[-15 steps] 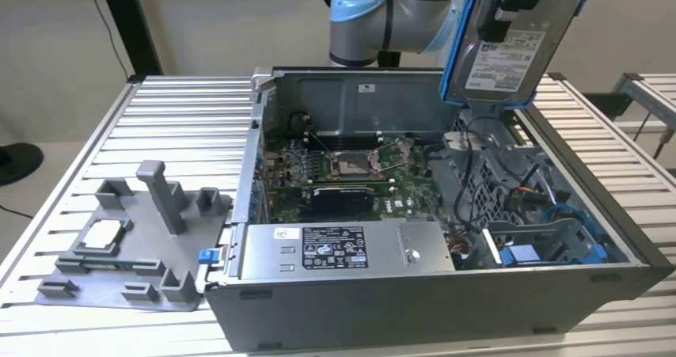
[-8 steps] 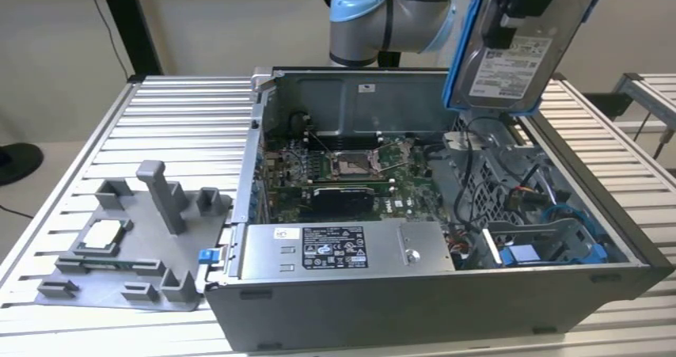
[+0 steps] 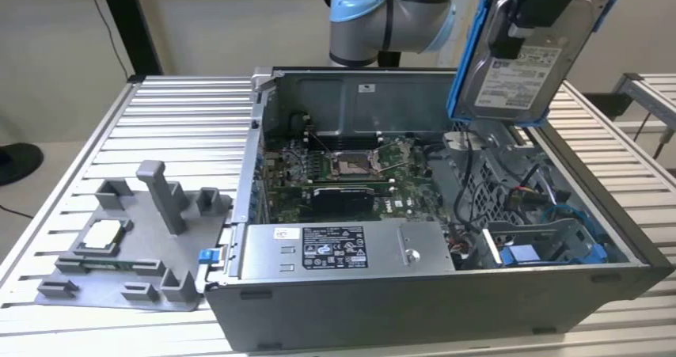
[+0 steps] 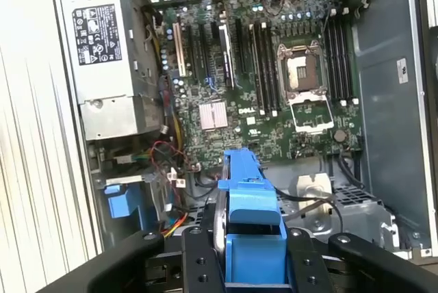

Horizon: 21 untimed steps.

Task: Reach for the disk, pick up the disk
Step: 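Pick up the disk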

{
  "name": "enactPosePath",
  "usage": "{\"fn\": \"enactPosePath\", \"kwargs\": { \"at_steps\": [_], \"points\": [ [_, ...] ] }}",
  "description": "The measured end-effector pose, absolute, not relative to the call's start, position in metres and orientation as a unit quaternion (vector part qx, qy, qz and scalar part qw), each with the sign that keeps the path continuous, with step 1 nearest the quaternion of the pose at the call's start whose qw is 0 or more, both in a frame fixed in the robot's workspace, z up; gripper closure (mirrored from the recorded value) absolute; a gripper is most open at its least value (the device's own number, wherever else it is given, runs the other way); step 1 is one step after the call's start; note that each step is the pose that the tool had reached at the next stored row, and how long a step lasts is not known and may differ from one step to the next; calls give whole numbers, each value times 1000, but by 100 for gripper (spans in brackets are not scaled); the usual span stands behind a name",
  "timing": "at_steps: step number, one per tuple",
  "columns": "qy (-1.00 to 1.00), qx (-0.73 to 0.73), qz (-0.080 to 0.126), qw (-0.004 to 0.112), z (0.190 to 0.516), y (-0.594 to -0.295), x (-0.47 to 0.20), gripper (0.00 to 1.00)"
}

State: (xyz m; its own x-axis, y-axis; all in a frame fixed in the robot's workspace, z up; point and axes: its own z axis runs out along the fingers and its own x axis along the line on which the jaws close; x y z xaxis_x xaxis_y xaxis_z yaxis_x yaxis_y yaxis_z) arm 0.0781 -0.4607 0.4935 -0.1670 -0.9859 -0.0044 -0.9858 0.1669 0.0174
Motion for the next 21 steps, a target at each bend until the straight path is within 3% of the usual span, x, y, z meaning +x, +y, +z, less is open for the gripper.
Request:
{"fn": "enactPosePath", "kwargs": {
  "at_steps": [21],
  "points": [
    [-764, 645, -9, 4, 492, -519, 78, 100]
  ]
}}
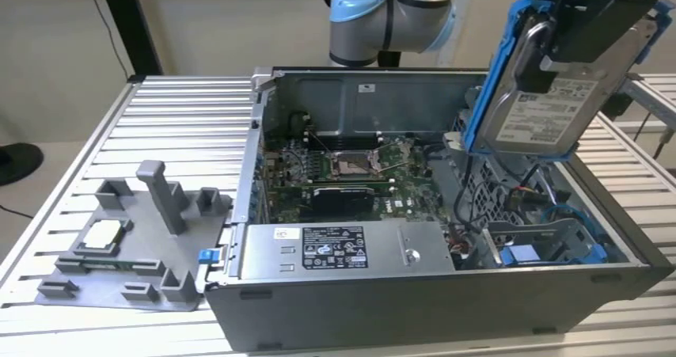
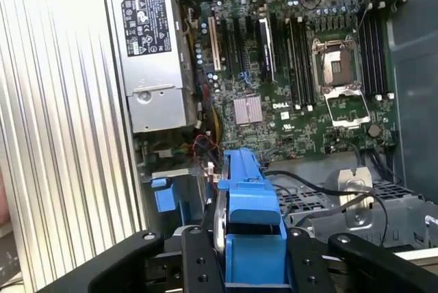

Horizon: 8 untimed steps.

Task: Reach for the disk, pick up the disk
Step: 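Pick up the disk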

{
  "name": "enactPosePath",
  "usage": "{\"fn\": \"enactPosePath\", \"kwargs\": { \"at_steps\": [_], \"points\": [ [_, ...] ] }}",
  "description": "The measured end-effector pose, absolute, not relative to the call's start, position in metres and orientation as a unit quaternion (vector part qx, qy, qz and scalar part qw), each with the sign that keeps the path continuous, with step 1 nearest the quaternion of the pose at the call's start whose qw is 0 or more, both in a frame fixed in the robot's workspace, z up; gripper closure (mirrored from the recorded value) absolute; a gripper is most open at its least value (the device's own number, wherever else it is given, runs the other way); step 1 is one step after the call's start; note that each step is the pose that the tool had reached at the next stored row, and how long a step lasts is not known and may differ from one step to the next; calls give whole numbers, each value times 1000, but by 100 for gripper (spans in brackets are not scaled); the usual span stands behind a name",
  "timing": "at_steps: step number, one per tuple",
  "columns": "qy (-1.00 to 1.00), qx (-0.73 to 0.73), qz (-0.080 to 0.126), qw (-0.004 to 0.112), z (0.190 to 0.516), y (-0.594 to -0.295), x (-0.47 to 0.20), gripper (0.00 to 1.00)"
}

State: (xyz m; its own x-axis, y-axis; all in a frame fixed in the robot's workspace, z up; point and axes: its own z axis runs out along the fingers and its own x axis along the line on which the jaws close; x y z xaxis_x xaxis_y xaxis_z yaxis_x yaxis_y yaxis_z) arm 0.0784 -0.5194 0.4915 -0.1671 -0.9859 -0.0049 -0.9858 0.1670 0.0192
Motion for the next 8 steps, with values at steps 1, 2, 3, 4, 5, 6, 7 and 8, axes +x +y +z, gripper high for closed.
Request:
{"fn": "enactPosePath", "kwargs": {
  "at_steps": [1, 2, 3, 4, 5, 6, 7, 8],
  "points": [
    [-764, 645, -9, 4, 491, -522, 78, 100],
    [-764, 645, -9, 4, 491, -525, 78, 100],
    [-764, 645, -9, 4, 491, -531, 78, 100],
    [-764, 645, -9, 4, 491, -536, 78, 100],
    [-764, 645, -9, 4, 491, -539, 78, 100],
    [-764, 645, -9, 4, 491, -541, 78, 100],
    [-764, 645, -9, 4, 491, -544, 78, 100],
    [-764, 645, -9, 4, 490, -546, 78, 100]
  ]
}}
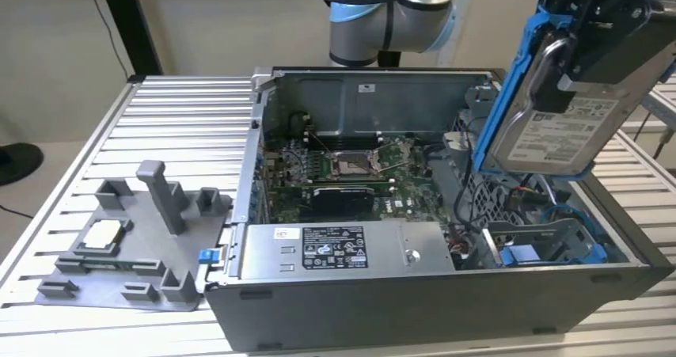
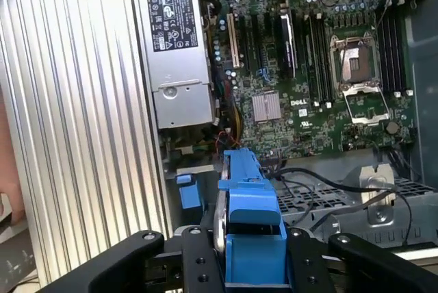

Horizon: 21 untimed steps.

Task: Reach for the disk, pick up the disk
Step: 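Pick up the disk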

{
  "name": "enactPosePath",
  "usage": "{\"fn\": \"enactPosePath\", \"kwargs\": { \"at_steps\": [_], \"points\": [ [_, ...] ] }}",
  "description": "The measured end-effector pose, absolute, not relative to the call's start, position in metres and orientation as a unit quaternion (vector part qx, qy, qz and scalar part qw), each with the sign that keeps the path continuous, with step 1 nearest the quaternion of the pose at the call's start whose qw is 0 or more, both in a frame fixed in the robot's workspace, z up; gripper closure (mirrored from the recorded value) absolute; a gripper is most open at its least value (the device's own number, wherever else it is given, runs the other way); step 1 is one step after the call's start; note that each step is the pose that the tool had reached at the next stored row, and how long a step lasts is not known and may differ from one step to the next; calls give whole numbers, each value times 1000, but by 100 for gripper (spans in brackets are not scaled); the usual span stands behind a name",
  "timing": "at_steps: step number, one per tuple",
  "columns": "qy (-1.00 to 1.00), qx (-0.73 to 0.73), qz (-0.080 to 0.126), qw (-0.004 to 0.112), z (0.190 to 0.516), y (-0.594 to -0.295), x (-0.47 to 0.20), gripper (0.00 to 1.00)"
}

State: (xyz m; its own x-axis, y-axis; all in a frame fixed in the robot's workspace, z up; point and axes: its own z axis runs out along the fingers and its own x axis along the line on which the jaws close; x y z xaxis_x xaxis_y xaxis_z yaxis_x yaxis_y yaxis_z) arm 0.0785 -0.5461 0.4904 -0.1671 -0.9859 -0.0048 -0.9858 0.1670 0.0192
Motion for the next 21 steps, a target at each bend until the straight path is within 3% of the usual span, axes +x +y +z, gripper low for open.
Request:
{"fn": "enactPosePath", "kwargs": {
  "at_steps": [13, 21],
  "points": [
    [-764, 645, -9, 4, 488, -574, 78, 100],
    [-764, 646, -9, 5, 485, -575, 93, 100]
  ]
}}
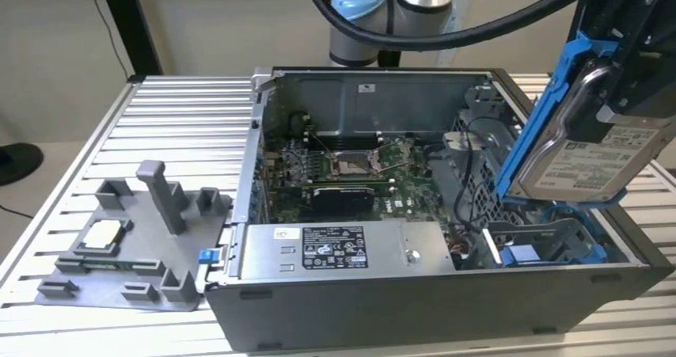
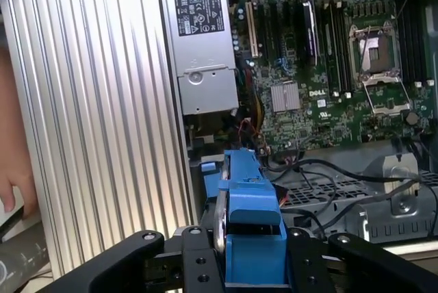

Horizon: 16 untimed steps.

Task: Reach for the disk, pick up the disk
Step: 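Pick up the disk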

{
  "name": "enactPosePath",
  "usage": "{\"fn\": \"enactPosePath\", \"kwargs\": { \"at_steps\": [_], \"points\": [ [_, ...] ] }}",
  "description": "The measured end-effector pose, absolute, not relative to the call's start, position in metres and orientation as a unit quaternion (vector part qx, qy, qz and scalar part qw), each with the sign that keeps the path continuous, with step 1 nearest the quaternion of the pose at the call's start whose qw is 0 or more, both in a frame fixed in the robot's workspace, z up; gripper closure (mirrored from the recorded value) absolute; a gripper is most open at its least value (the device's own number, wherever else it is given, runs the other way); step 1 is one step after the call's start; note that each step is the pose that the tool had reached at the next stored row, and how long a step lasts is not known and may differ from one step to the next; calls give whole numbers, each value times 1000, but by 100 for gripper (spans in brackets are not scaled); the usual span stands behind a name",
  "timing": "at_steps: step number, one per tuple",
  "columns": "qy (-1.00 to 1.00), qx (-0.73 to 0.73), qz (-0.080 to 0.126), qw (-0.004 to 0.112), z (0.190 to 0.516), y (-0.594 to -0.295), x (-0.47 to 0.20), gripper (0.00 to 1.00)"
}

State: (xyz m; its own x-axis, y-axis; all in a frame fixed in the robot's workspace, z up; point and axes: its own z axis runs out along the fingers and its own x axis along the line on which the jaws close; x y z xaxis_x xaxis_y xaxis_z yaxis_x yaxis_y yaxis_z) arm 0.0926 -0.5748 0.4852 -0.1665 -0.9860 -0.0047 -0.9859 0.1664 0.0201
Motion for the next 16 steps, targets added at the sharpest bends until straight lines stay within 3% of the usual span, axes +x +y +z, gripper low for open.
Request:
{"fn": "enactPosePath", "kwargs": {
  "at_steps": [16],
  "points": [
    [-763, 646, -10, 5, 482, -575, 113, 100]
  ]
}}
